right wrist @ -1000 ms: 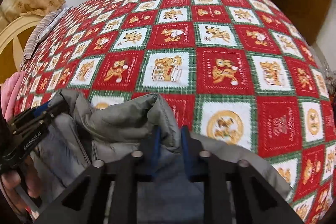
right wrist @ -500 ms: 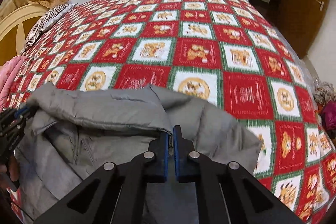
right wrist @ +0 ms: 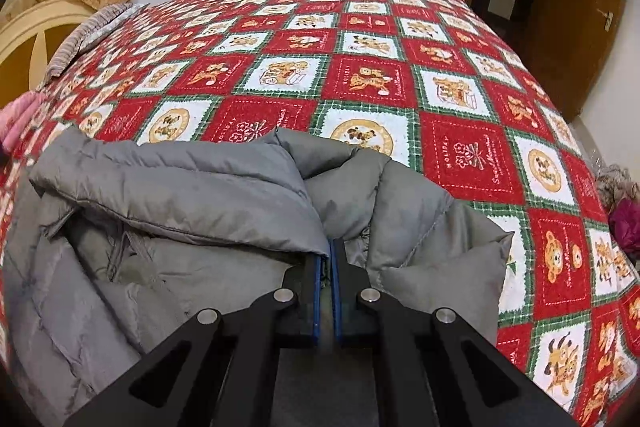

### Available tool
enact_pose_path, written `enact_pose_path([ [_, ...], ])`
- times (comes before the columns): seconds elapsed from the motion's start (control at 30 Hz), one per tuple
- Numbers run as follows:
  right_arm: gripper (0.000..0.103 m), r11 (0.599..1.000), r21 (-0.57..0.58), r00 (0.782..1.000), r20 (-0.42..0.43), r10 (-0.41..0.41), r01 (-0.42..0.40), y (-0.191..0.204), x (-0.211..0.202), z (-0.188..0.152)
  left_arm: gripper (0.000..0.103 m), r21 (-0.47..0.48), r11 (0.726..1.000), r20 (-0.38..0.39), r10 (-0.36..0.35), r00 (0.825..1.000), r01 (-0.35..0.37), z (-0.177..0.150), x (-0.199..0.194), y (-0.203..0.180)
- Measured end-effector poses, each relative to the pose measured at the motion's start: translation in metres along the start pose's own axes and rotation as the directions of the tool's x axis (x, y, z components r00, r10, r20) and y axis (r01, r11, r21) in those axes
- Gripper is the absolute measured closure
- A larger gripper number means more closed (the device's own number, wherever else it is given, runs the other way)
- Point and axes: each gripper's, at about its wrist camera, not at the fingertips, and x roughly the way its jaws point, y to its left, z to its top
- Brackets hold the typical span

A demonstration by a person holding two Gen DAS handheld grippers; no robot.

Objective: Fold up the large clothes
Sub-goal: 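Fold the held hem up toward the collar with both tools, then release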

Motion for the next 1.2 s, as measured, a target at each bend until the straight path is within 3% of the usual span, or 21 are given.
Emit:
enact_pose_path([
  [0.1,0.1,1.0,-0.002,1.0,0.001,-0.012,0.012,0.001,0.003,-0.002,0.025,0.005,1.0,-0.043,-0.011,0.999,0.011,0.013,0.022,-0.014],
  [0.13,0.1,1.0,0.006,1.0,0.0,-0.01,0.01,0.0,0.004,-0.002,0.025,0.03,0.999,-0.075,0.023,0.997,-0.021,0.011,0.04,-0.024],
  [0.27,0.099,1.0,0.021,1.0,-0.001,0.011,-0.011,-0.002,0.002,-0.004,0.025,0.064,0.994,-0.232,0.104,0.967,-0.091,-0.021,0.096,-0.035],
  [0.33,0.096,0.999,0.026,0.999,-0.002,0.045,-0.045,-0.003,-0.007,-0.006,0.025,0.042,0.995,-0.246,0.097,0.964,-0.09,-0.031,0.102,-0.031],
  [0.4,0.086,0.999,0.03,0.999,0.002,0.036,-0.036,-0.005,-0.019,-0.007,0.025,0.031,0.996,-0.233,0.091,0.968,-0.086,-0.033,0.095,-0.03],
  [0.47,0.053,0.998,0.059,0.999,0.034,0.027,-0.029,-0.009,-0.039,-0.007,0.025,0.016,0.997,-0.223,0.082,0.971,-0.081,-0.028,0.085,-0.029],
  [0.53,0.044,0.996,0.084,0.994,0.106,0.006,-0.015,-0.01,-0.064,-0.003,0.025,-0.03,0.997,-0.182,0.062,0.981,-0.068,-0.015,0.068,-0.024],
  [0.6,0.044,0.997,0.08,0.984,0.179,-0.016,0.002,-0.003,-0.085,0.008,0.019,-0.059,0.997,-0.136,0.046,0.99,-0.055,0.0,0.058,-0.024],
  [0.63,0.044,0.996,0.085,0.979,0.205,0.002,-0.02,0.001,-0.09,0.016,0.013,-0.073,0.997,-0.112,0.026,0.993,-0.034,0.009,0.052,-0.025],
  [0.7,0.044,0.991,0.086,0.971,0.228,0.079,-0.1,0.012,-0.086,0.031,0.01,-0.081,0.997,-0.098,-0.011,0.995,0.003,0.016,0.054,-0.034],
  [0.8,0.044,0.984,0.08,0.973,0.178,0.145,-0.162,0.033,-0.051,0.043,0.01,-0.063,0.997,-0.154,-0.049,0.987,0.04,0.006,0.075,-0.046],
  [0.93,0.044,0.99,0.047,0.986,0.104,0.129,-0.135,0.053,-0.008,0.033,0.01,-0.075,0.997,-0.251,-0.045,0.967,0.027,-0.024,0.106,-0.046],
  [1.03,0.044,0.991,0.026,0.989,0.081,0.126,-0.128,0.055,0.007,0.018,0.009,-0.112,0.993,-0.265,-0.074,0.961,0.046,-0.037,0.113,-0.04],
  [1.2,0.045,0.989,0.045,0.988,0.076,0.137,-0.14,0.047,0.017,0.011,0.005,-0.071,0.997,-0.277,-0.032,0.96,0.013,-0.044,0.119,-0.051],
])
